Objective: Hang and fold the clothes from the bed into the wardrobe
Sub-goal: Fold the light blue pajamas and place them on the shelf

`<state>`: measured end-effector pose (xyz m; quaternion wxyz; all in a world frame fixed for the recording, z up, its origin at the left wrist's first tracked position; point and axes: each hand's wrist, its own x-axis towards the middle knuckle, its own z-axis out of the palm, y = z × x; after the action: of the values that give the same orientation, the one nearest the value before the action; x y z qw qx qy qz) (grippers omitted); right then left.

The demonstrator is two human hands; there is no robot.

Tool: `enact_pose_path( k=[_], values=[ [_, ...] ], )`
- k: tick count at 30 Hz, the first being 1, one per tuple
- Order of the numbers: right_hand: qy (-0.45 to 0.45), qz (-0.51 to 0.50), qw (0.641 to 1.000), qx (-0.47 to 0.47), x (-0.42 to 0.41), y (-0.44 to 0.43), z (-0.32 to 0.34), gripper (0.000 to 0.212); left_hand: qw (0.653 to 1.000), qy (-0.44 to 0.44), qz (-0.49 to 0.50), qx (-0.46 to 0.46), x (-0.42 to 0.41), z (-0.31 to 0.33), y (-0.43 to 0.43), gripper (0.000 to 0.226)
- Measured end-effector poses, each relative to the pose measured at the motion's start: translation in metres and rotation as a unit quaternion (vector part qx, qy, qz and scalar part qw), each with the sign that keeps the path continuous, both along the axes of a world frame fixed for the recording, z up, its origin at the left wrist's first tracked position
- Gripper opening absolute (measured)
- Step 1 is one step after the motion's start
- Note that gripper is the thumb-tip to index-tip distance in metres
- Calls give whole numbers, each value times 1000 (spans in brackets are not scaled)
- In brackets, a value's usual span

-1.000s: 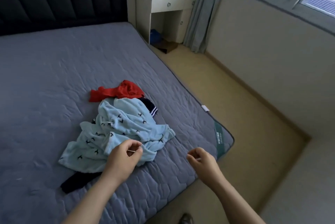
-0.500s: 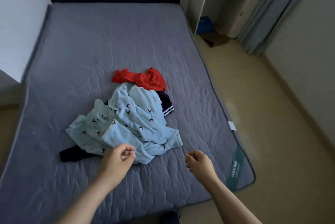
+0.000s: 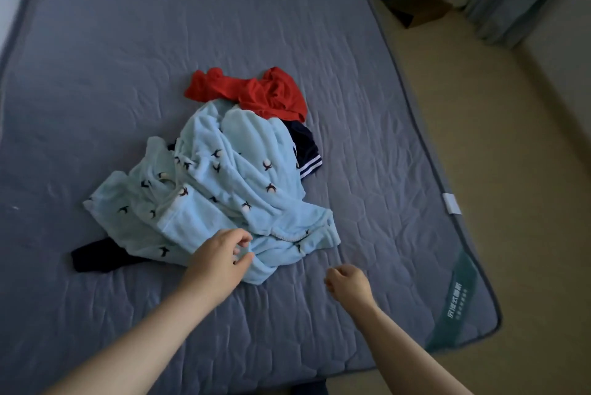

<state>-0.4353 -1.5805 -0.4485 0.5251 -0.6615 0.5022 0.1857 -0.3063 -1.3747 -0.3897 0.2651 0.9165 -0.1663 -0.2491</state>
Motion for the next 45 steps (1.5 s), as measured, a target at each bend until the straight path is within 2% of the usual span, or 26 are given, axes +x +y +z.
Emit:
enact_pose_path(
  k=[7,12,15,19,21,23,26,28,30,32,34,37,45],
  values=[
    [14,-47,998,34,32,17,-92,25,978,-95,-165,82,55,-96,-37,37],
    [13,-92,994,51,49,30,-143,25,922,-171,-315,146,82,-152,-56,41],
    [8,-122,991,62,59,36,-168,25,896,-181,-365,175,90,-183,-67,47],
    [12,-153,986,60,68,41,-193,29,858,-176,-411,253,96,-220,-71,76],
    [26,-161,985,53,71,43,-204,35,851,-198,-411,262,99,-234,-73,74],
    [47,-159,985,49,72,47,-211,35,859,-231,-400,223,101,-240,-74,62],
    [68,-199,976,64,73,54,-220,34,878,-258,-386,117,108,-240,-78,38],
    [55,-236,968,61,72,54,-222,25,901,-211,-364,103,115,-237,-83,28],
    [30,-259,964,47,71,53,-219,20,920,-155,-338,126,118,-234,-89,29],
    [1,-276,960,45,70,51,-211,18,942,-136,-287,107,118,-226,-93,19],
    [-33,-279,959,45,69,50,-195,17,967,-116,-218,67,119,-213,-93,25],
    [-77,-277,958,21,65,50,-162,10,983,-108,-143,32,127,-179,-84,39],
    [-199,-224,952,-62,67,35,-36,17,985,-156,-67,16,151,-51,-48,41]
  ],
)
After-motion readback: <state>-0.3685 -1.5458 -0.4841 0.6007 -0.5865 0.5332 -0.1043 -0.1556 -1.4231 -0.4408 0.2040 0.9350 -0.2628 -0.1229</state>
